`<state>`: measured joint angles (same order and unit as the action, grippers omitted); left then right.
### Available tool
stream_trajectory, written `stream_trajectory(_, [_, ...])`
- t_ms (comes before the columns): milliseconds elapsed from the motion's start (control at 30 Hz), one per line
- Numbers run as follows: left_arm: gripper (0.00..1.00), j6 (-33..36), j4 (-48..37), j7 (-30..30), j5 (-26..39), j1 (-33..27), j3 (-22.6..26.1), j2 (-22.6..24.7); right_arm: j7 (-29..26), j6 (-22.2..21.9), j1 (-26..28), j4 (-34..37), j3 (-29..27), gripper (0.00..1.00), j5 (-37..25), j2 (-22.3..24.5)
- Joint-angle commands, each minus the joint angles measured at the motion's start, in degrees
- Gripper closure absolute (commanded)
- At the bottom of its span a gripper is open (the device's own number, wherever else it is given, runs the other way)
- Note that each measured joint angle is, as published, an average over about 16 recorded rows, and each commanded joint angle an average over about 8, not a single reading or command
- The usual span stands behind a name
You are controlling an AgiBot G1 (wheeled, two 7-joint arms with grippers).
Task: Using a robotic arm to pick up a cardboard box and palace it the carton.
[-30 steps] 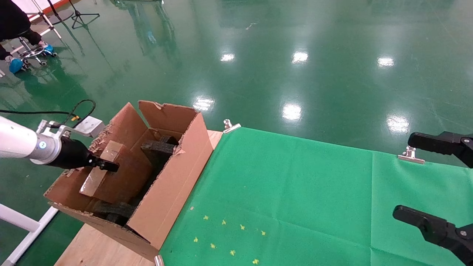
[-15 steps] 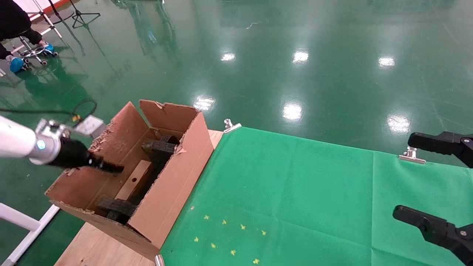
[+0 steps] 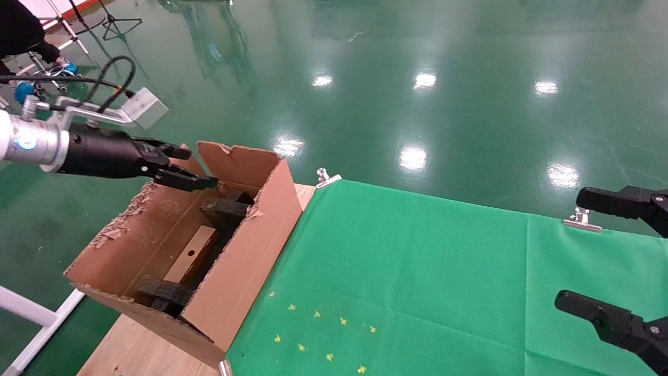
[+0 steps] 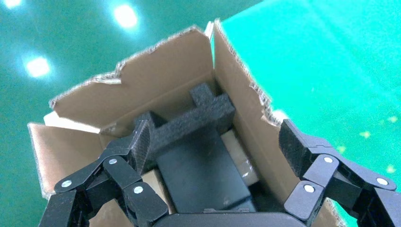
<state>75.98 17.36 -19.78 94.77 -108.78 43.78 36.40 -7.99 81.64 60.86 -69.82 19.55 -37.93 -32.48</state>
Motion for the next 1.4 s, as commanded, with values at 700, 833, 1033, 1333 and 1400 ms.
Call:
stream_trajectory(700, [0.0,3.89,14.63,2.44,-12.0,10.58,-6.09,-0.49,0.0,-0.01,-0.01,0.0,0.0,0.0,0.02,0.01])
stream_trajectory(833, [0.0,4.41,18.33,3.03,-15.64,13.84,-8.02,-0.57,0.0,-0.01,-0.01,0.0,0.0,0.0,0.02,0.01])
stream_trajectory(1033, [0.0,5.19,23.91,3.91,-21.13,18.76,-10.93,-0.69,0.0,-0.01,-0.01,0.0,0.0,0.0,0.02,0.01])
stream_trajectory(1333, [0.0,6.35,32.24,5.23,-29.32,26.09,-15.27,-0.86,0.0,-0.01,-0.01,0.0,0.0,0.0,0.02,0.01])
stream_trajectory(1400, [0.0,6.61,34.11,5.53,-31.16,27.74,-16.24,-0.9,0.0,-0.01,-0.01,0.0,0.0,0.0,0.02,0.01])
